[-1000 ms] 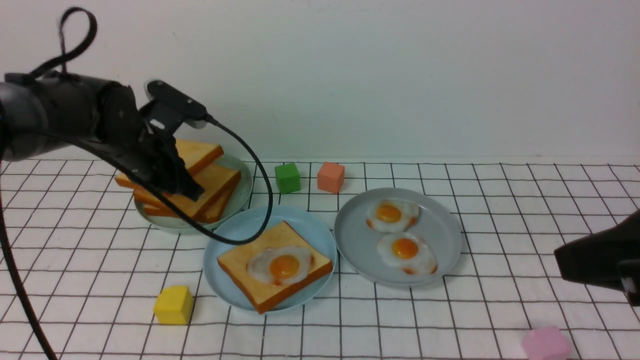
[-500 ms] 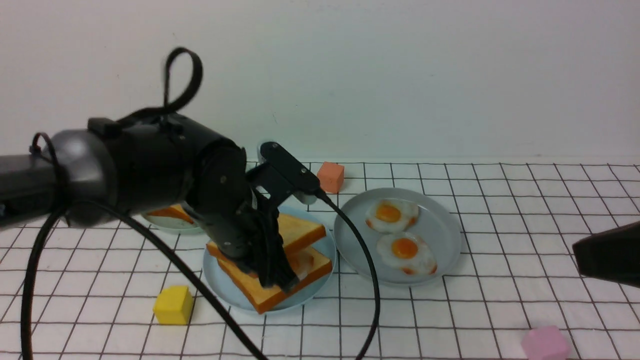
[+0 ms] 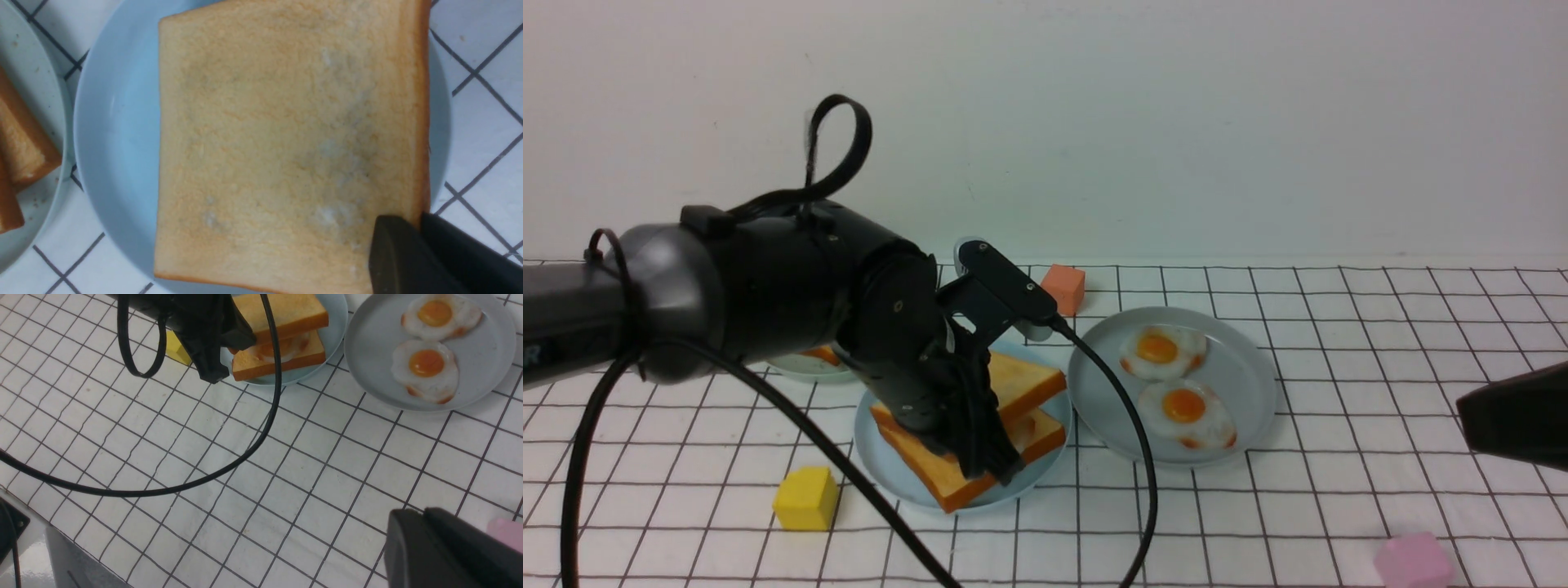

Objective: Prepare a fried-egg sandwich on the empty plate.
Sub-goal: Use the left arm to place a slice of bread on the fried egg in the middle

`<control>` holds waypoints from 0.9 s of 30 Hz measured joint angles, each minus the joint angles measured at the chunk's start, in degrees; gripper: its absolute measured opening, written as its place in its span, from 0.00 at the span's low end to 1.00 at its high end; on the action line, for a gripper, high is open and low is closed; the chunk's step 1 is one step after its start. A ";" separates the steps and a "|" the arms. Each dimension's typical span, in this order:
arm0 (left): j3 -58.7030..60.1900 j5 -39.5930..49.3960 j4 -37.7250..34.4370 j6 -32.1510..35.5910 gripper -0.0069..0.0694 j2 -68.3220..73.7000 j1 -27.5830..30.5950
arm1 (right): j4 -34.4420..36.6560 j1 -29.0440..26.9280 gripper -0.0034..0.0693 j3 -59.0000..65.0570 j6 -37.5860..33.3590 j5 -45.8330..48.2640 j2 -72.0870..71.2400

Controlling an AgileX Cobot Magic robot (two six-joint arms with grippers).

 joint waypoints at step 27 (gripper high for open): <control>0.30 4.99 -1.45 -1.17 0.43 -9.23 0.00 | 0.86 0.00 0.16 -0.49 0.00 1.24 -0.81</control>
